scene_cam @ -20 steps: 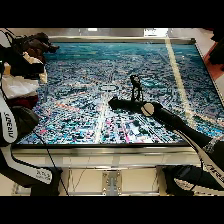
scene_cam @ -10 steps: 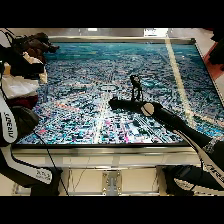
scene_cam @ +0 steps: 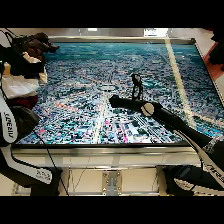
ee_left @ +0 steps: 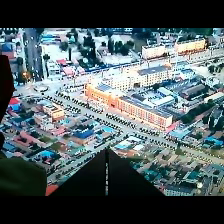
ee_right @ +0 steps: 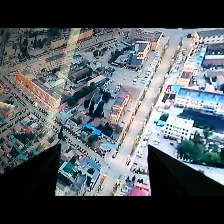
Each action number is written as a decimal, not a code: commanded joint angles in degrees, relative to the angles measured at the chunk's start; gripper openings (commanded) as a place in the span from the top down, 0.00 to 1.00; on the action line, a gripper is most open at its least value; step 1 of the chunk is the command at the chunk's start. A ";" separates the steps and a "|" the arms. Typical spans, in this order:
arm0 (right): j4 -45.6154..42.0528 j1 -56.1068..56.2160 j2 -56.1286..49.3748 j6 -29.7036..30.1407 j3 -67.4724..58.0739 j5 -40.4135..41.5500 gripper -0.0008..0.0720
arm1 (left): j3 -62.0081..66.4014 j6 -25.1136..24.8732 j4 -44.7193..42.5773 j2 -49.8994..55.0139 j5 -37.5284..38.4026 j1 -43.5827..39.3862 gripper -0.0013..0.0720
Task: Fold the shirts.
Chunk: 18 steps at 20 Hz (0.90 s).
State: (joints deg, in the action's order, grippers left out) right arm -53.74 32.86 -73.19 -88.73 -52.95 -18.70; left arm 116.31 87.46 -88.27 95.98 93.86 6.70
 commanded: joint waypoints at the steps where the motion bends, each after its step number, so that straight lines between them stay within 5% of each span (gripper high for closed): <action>1: 0.11 0.11 -0.02 -0.02 -0.02 1.42 0.14 | -0.02 0.02 0.09 0.00 -3.80 0.07 0.96; 7: 0.28 0.09 -0.02 0.02 -0.02 4.66 0.14 | -0.50 -0.61 2.58 0.11 -13.40 0.04 0.94; 8: -0.59 0.09 -0.02 0.02 -0.02 4.96 0.14 | -0.85 -1.25 1.16 0.39 -15.28 0.09 0.73; 9: -0.74 0.09 -0.02 0.02 -0.02 4.85 0.14 | -1.42 -1.01 -2.89 0.98 -15.39 0.11 0.19; 10: -1.18 0.09 -0.02 0.00 -0.02 4.31 0.14 | -2.25 -0.22 -9.22 1.75 -13.53 0.13 0.02; 12: -1.14 0.09 -0.02 0.00 -0.02 2.38 0.14 | -4.70 4.28 -19.89 3.58 -12.68 2.05 0.01; 14: -1.20 0.00 -0.02 0.00 -0.02 -0.85 0.14 | -6.32 9.05 -19.34 5.70 -12.20 6.34 0.01; 18: -1.75 -0.02 -0.02 -0.02 -0.02 -5.42 0.14 | -6.45 9.27 -19.58 9.73 2.95 15.43 0.01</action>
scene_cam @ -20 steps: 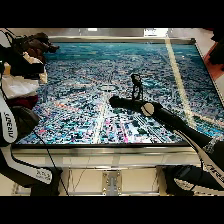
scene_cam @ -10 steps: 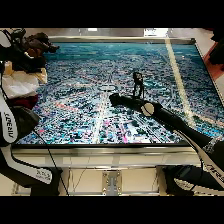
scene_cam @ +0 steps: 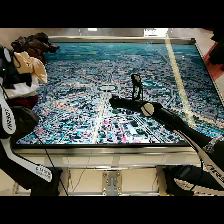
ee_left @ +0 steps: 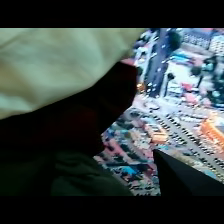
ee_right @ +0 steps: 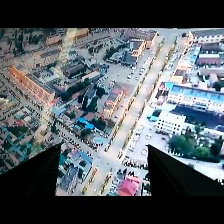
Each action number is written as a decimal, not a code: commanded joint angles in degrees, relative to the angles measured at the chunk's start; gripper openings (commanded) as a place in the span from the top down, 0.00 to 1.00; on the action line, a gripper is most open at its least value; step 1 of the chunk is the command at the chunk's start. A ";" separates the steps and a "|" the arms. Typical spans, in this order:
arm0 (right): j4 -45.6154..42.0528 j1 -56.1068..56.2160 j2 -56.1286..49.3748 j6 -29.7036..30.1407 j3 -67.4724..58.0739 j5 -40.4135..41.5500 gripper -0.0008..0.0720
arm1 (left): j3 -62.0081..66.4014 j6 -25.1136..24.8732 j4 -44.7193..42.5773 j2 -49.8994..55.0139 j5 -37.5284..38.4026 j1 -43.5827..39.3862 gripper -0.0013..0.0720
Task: Fold the shirts.
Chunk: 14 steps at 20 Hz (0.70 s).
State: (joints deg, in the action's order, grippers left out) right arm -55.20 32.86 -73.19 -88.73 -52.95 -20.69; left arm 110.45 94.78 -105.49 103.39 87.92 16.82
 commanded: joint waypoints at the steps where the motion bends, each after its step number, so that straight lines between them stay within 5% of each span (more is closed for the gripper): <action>1: -0.26 -0.02 -0.02 -0.04 -0.02 -3.43 0.14 | -0.59 2.21 -2.36 2.69 9.29 7.67 0.01; 6: -0.26 -0.02 -0.02 -0.26 -0.02 -3.34 0.14 | -0.94 4.24 1.99 3.67 10.19 14.64 0.01; 14: -0.02 -0.02 -0.02 -0.28 -0.02 -2.71 0.14 | -0.94 4.28 13.84 7.32 12.24 14.95 0.01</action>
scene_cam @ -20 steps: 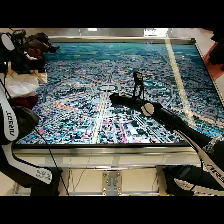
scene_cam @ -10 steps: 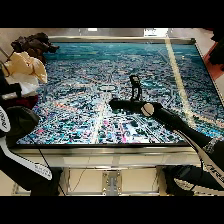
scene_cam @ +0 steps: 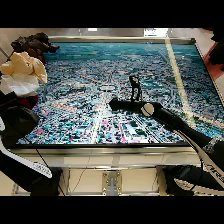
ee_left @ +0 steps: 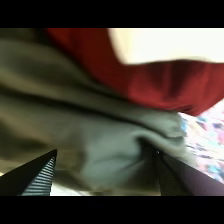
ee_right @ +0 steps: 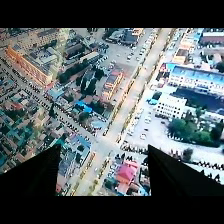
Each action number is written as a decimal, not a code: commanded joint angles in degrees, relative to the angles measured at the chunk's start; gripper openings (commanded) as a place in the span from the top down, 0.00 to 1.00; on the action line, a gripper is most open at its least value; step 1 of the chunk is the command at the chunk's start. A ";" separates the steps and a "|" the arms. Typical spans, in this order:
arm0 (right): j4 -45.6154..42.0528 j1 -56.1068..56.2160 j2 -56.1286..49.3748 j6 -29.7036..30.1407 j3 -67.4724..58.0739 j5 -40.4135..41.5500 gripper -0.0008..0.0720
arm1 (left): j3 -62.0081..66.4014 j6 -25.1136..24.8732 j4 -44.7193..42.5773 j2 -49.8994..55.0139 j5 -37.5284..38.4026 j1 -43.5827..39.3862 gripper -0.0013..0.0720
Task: Fold the shirts.
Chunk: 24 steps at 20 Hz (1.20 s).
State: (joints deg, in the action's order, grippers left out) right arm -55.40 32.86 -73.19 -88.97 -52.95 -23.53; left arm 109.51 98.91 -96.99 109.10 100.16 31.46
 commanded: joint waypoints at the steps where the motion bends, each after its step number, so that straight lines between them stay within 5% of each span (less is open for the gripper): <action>1: 0.20 0.00 -0.02 -0.26 -0.02 0.11 0.14 | 0.00 0.13 5.20 2.27 -1.53 0.31 0.01; 3: 0.17 -0.02 -0.02 -1.88 -0.02 0.17 0.14 | 0.00 0.11 4.87 3.30 -5.99 0.33 0.02; 4: 0.17 0.00 -0.02 -2.71 -0.02 0.20 0.14 | 0.00 -0.24 5.44 3.63 -7.85 0.33 0.20; 5: 0.17 -0.02 -0.02 -3.02 -0.02 0.24 0.15 | 0.00 -1.03 6.86 3.80 -8.04 0.33 0.82; 6: 0.15 -0.02 -0.02 -3.02 -0.02 0.24 0.15 | 0.02 -2.69 9.70 3.82 -6.71 0.28 0.96; 10: -0.33 -0.61 0.72 -2.97 -0.09 0.07 0.15 | 0.61 -8.26 35.17 3.43 6.05 -0.20 0.97; 13: -2.60 -5.86 5.03 -2.95 -0.09 -0.76 0.15 | 0.76 -13.31 60.39 -0.85 5.46 -4.48 0.97; 15: -2.99 -11.85 10.12 -2.91 -0.09 -0.79 0.15 | 2.49 -15.02 68.74 -3.67 3.65 -9.79 0.97; 21: -7.52 -28.46 26.18 -2.51 -0.09 -6.58 0.15 | 7.69 -19.65 69.55 -8.13 -13.77 -34.12 0.97; 24: -13.35 -31.26 28.00 -2.51 -0.04 -13.81 0.15 | 5.46 -21.59 54.62 -7.45 -25.33 -48.43 0.97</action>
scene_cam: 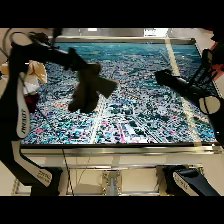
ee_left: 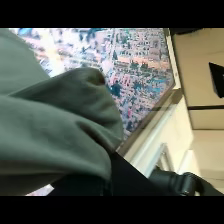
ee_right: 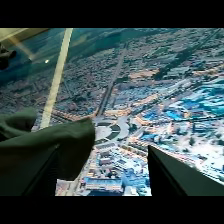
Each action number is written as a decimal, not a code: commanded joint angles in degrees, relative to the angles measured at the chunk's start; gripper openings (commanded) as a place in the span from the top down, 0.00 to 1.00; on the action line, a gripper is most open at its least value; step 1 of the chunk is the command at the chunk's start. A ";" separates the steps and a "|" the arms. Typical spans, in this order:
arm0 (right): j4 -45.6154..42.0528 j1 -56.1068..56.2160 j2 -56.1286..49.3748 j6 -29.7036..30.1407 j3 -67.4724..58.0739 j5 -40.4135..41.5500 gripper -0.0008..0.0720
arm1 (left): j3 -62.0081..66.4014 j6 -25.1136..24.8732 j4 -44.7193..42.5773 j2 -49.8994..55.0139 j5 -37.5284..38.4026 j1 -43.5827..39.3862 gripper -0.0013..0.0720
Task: Fold the shirts.
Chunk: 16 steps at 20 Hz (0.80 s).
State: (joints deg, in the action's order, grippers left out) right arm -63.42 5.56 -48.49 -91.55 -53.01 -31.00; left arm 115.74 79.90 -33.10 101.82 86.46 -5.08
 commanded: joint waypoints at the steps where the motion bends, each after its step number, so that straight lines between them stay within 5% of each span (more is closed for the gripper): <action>1: -8.22 -3.91 3.21 0.04 0.17 -8.35 0.15 | -1.18 -2.58 -15.08 0.98 -13.46 -16.46 0.97; 6: -17.42 -3.91 1.55 0.02 0.17 -12.90 0.15 | -1.16 -2.12 -22.43 11.37 -16.00 -30.03 0.93; 7: -17.57 -3.91 0.76 0.02 0.17 -13.22 0.15 | -1.18 -2.14 -22.67 12.55 -17.42 -30.88 0.60; 8: -17.53 -3.91 -0.44 0.04 0.17 -13.75 0.15 | -1.11 -2.14 -23.61 12.76 -19.87 -30.97 0.04; 12: -15.47 -3.80 -6.27 0.04 2.91 -13.92 0.15 | 5.70 1.53 -41.88 9.53 -25.24 -24.63 0.02; 15: -13.60 -3.80 -8.28 0.04 3.48 -12.55 0.15 | 4.31 16.22 -64.78 5.57 -24.37 -17.40 0.03; 16: -12.26 -3.80 -8.28 0.04 3.45 -11.19 0.15 | 3.50 19.43 -65.09 5.44 -20.87 -14.47 0.03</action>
State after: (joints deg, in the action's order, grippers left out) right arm -77.91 1.80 -55.20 -91.50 -50.11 -43.77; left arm 119.59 88.16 -82.19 109.14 63.22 -25.21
